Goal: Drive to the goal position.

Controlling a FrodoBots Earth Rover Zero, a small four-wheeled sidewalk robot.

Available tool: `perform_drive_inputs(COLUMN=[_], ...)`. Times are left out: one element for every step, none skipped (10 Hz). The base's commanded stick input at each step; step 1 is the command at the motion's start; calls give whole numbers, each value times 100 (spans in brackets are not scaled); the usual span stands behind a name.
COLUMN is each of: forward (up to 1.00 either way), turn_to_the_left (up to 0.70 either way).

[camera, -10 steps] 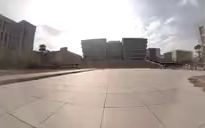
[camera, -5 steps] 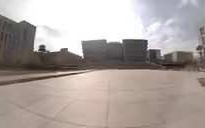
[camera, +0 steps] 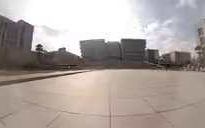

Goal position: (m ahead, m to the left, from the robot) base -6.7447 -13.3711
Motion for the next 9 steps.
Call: perform_drive_inputs(forward=[98, 98, 99, 99, 99, 98, 98, 98, 98], turn_to_the_left=[0, 0, 0, -2, -18, -35, -15, 5, 5])
